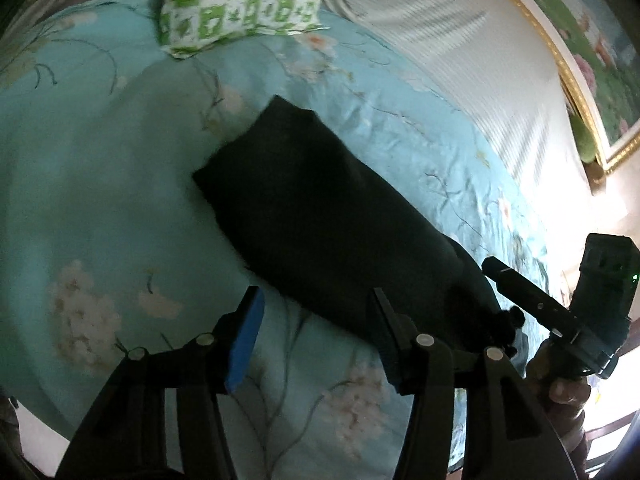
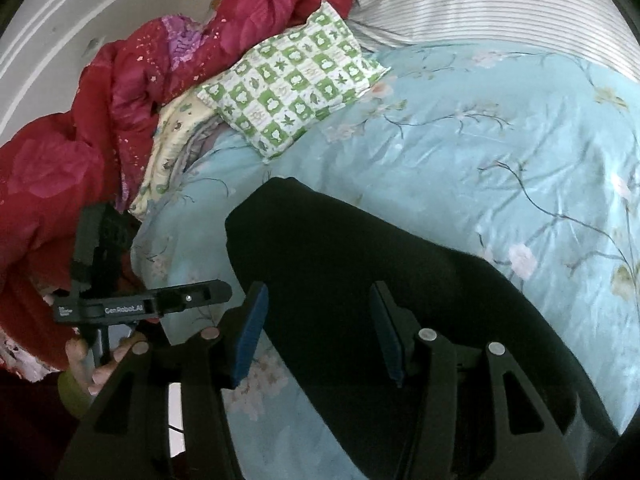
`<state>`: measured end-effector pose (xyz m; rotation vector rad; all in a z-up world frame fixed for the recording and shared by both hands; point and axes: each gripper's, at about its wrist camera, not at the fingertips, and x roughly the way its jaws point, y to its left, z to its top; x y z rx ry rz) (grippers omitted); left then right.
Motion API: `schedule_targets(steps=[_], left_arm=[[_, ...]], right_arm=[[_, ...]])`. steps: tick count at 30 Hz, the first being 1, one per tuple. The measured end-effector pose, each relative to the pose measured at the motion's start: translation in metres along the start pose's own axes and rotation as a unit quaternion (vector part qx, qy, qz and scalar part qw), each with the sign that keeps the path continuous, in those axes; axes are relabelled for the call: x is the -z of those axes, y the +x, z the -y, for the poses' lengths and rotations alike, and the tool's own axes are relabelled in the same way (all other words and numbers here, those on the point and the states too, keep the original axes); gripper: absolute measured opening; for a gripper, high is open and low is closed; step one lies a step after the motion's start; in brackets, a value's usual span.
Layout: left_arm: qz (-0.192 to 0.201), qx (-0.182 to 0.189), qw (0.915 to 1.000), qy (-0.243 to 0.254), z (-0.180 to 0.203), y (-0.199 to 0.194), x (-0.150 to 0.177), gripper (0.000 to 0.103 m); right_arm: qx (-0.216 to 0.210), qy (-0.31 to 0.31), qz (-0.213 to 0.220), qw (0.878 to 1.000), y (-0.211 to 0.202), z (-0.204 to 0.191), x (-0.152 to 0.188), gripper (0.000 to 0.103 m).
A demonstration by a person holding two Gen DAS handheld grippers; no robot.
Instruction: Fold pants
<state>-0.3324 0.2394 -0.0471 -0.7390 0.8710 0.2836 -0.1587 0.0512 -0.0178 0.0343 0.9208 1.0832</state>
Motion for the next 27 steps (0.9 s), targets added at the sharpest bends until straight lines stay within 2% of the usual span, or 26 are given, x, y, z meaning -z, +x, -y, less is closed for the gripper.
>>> schedule_targets(steps=[12, 16, 21, 27], left_arm=[[-0.019, -0.011, 0.9993, -0.030, -0.019, 0.027, -0.024, 0.056], [-0.027, 0.003, 0.9985, -0.047, -0.028, 0.037, -0.031, 0.056], [-0.023, 0.010, 0.9981, -0.056, -0.033, 0.045, -0.039, 0.056], [-0.015, 0.022, 0.9974, -0.067, -0.039, 0.051, -0.044, 0.056]], right_arm=[[-0.002, -0.034, -0.047, 0.998, 0.056, -0.009, -0.040, 0.054], [-0.001, -0.055, -0.068, 0.996, 0.081, -0.010, -0.056, 0.054], [-0.001, -0.098, -0.104, 0.990, 0.116, -0.014, -0.073, 0.054], [-0.023, -0.129, -0.140, 0.981, 0.156, -0.016, -0.091, 0.054]])
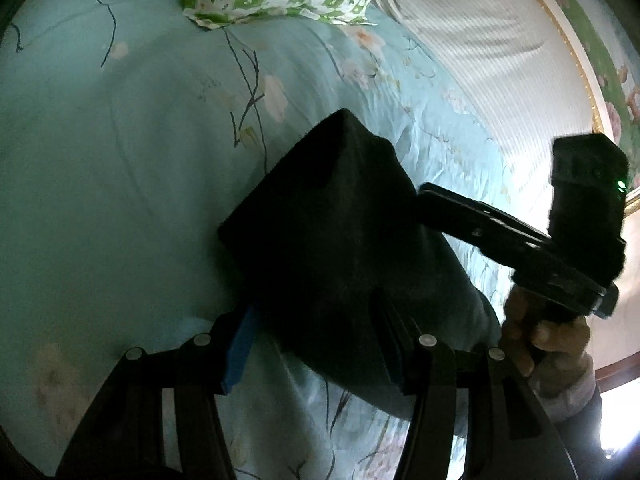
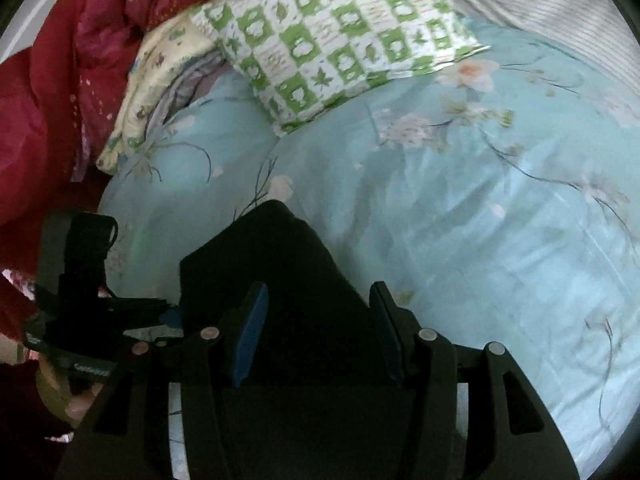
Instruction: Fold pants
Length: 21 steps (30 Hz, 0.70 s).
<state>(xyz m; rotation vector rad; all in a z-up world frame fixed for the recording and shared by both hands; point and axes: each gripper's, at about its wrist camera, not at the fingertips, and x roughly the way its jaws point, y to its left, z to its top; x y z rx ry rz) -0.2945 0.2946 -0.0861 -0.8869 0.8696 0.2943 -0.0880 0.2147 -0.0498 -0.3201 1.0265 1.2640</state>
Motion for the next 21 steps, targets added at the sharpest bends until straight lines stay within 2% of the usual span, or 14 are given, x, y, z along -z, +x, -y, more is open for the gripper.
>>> schedule_targets(steps=[6, 9, 10, 12, 14, 18, 21], left_arm=[[0.007, 0.005, 1.0000, -0.001, -0.004, 0.003, -0.004, 0.050], [0.013, -0.003, 0.9999, -0.002, -0.005, 0.004, -0.006, 0.036], [0.015, -0.002, 0.9999, -0.006, -0.008, 0.004, -0.007, 0.033], [0.018, 0.006, 0.9997, -0.015, -0.010, 0.004, -0.008, 0.031], [0.020, 0.003, 0.9998, -0.010, -0.008, 0.003, -0.007, 0.028], [0.029, -0.006, 0.9995, 0.010, 0.008, -0.008, -0.005, 0.024], [0.044, 0.000, 0.9985, 0.034, 0.032, -0.024, -0.004, 0.022]], right_arm=[[-0.041, 0.000, -0.043, 0.998, 0.033, 0.009, -0.010, 0.053], [-0.053, 0.001, -0.055, 0.997, 0.042, 0.011, -0.010, 0.048], [-0.060, 0.003, -0.056, 0.997, 0.042, 0.012, -0.010, 0.042], [-0.062, 0.002, -0.052, 0.997, 0.040, 0.010, -0.010, 0.032], [-0.057, -0.003, -0.045, 0.997, 0.036, 0.007, -0.008, 0.028], [-0.056, -0.002, -0.025, 0.998, 0.021, 0.002, -0.006, 0.024], [-0.060, 0.001, 0.007, 0.998, -0.002, 0.000, -0.005, 0.023]])
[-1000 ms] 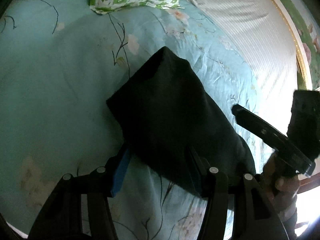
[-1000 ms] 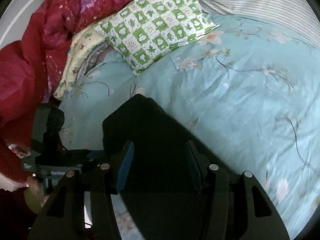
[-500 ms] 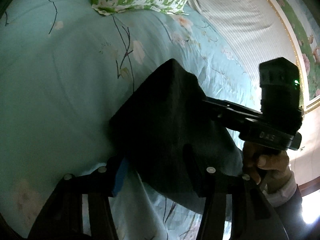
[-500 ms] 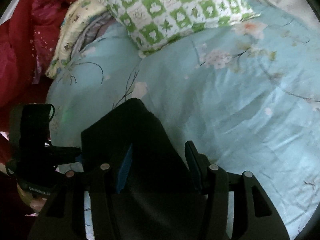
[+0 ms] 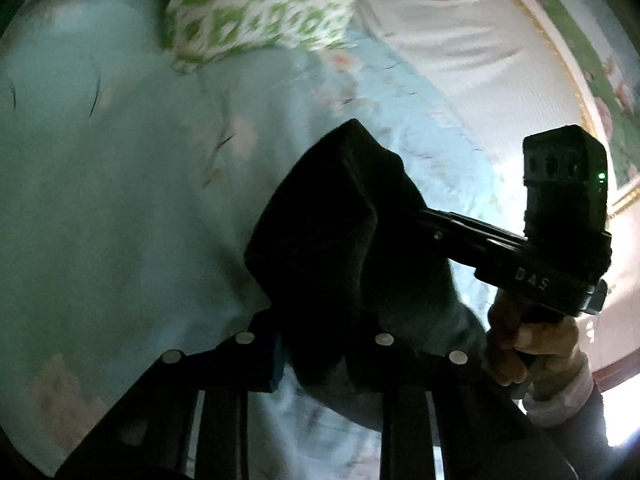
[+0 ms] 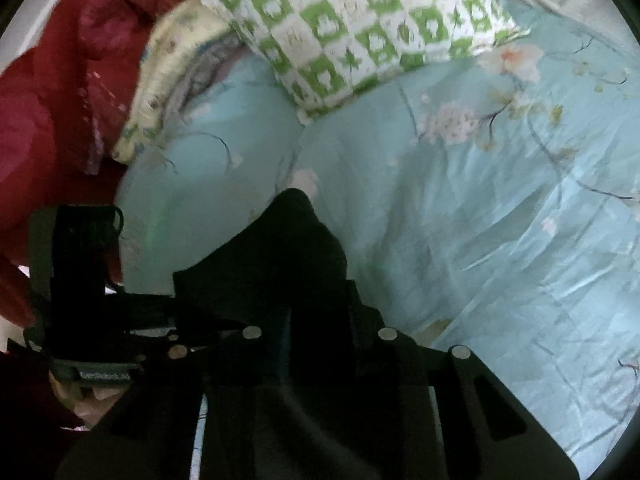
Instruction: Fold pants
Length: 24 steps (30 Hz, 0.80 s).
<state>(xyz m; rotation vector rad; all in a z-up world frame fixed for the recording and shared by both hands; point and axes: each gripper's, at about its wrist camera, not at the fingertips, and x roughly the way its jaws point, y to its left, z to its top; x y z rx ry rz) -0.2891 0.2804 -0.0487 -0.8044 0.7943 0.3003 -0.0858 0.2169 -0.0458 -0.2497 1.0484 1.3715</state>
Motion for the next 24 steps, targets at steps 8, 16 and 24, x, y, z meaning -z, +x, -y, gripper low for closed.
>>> schedule_targets(steps=[8, 16, 24], left_arm=[[0.026, 0.052, 0.9952, 0.079, 0.083, -0.036, 0.004, 0.022], [0.021, 0.102, 0.9805, 0.167, 0.171, -0.049, 0.030, 0.022], [-0.012, 0.124, 0.9622, 0.242, 0.236, -0.032, 0.073, 0.022]], right_arm=[[-0.011, 0.024, 0.103, 0.994, -0.094, -0.005, 0.019, 0.020], [0.011, 0.055, 0.186, 0.981, -0.183, -0.005, 0.069, 0.020], [0.040, 0.104, 0.236, 0.965, -0.239, 0.008, 0.142, 0.020]])
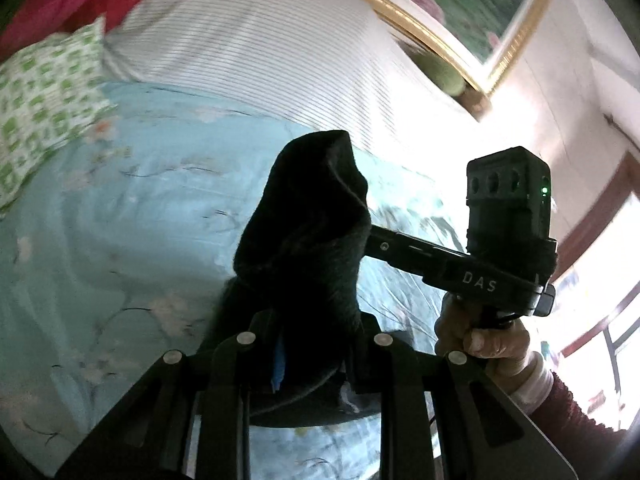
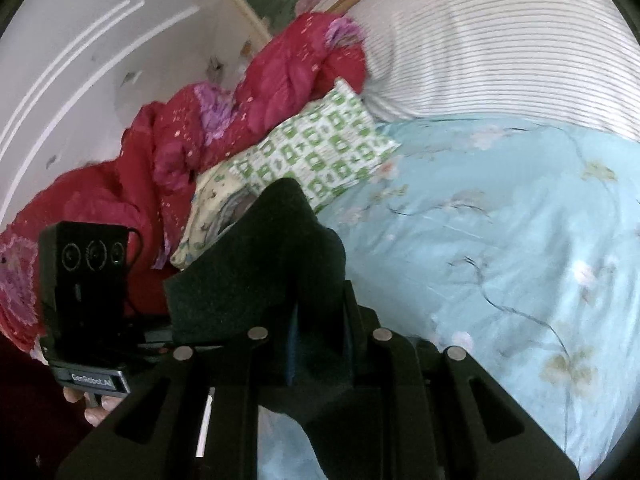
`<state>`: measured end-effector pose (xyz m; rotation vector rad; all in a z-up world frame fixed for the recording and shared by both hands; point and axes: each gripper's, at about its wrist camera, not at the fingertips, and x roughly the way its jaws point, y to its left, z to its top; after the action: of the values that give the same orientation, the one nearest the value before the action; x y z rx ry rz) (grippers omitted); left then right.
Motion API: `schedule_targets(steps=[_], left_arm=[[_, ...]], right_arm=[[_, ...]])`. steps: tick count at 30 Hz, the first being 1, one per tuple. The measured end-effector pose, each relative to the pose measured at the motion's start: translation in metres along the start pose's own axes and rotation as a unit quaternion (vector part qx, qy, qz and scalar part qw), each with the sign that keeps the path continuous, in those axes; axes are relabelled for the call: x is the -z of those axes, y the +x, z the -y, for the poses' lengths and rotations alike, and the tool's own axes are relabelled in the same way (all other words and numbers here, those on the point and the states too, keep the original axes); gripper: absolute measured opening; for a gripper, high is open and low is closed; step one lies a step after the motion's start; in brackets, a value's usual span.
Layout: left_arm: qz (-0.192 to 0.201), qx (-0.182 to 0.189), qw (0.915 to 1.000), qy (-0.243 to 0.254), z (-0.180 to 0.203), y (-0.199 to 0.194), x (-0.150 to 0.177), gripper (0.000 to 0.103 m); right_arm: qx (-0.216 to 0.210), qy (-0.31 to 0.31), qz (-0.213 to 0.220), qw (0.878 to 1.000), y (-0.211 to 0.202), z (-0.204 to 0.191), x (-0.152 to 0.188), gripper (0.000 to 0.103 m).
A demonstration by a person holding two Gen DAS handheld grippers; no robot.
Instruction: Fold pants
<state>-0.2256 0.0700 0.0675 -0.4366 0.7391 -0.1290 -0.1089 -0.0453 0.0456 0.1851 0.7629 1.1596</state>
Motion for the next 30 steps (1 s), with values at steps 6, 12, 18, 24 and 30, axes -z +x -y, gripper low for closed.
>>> schedule_targets(steps=[6, 12, 18, 24, 30], left_arm=[[-0.033, 0.011, 0.9982, 0.049, 0.043, 0.034, 0.016, 0.022], [-0.063, 0.015, 0.9951, 0.075, 0.071, 0.061, 0.039, 0.022], [-0.081, 0.016, 0.9915, 0.100, 0.084, 0.092, 0.060, 0.022], [-0.096, 0.015, 0.9874, 0.125, 0.091, 0.113, 0.076, 0.023], [-0.113, 0.030, 0.9788, 0.168, 0.108, 0.130, 0.097, 0.029]], right_arm=[[0.020, 0.049, 0.033, 0.998, -0.043, 0.027, 0.033, 0.019], [0.033, 0.089, 0.049, 0.994, -0.062, 0.052, 0.064, 0.019], [0.037, 0.124, 0.055, 0.990, -0.074, 0.081, 0.096, 0.019], [0.063, 0.165, 0.047, 0.983, -0.080, 0.103, 0.123, 0.027], [0.108, 0.181, 0.044, 0.977, -0.096, 0.106, 0.144, 0.027]])
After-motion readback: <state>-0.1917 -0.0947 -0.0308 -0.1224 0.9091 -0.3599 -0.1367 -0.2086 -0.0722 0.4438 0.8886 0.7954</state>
